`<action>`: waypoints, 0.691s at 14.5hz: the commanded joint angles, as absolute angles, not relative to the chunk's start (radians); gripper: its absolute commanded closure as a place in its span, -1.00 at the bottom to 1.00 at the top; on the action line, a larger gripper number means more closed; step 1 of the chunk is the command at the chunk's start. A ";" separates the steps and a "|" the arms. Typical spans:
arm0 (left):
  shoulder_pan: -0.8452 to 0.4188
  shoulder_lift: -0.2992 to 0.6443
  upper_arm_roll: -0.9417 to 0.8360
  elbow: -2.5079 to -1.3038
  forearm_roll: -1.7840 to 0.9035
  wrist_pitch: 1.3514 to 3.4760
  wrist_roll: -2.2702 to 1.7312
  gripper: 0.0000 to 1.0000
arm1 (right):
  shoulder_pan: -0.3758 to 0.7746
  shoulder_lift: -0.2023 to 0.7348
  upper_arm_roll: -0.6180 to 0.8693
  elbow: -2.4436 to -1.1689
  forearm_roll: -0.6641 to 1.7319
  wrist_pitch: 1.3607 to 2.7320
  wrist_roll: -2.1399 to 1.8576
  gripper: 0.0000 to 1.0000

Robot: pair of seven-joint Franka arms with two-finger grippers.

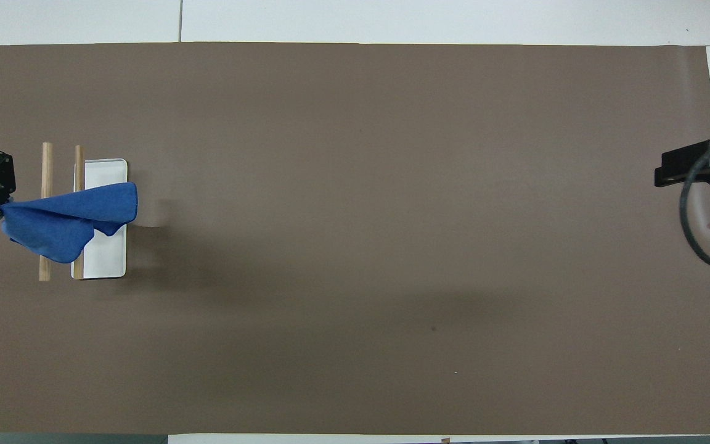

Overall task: Right arm passes towel to left arm to hang
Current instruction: 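Drape the towel over the wooden rack crossbar with the left gripper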

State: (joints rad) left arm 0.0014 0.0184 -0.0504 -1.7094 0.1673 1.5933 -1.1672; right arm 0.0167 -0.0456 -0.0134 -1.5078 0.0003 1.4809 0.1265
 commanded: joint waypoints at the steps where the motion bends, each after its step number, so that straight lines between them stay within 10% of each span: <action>1: -0.009 0.041 -0.044 -1.698 0.170 1.589 -1.236 1.00 | -0.017 0.009 -0.005 -1.495 -0.012 1.456 0.060 -1.00; 10: 0.141 0.127 -0.035 -1.727 0.255 1.842 -1.230 1.00 | 0.000 -0.035 0.006 -1.609 -0.015 1.578 0.061 -1.00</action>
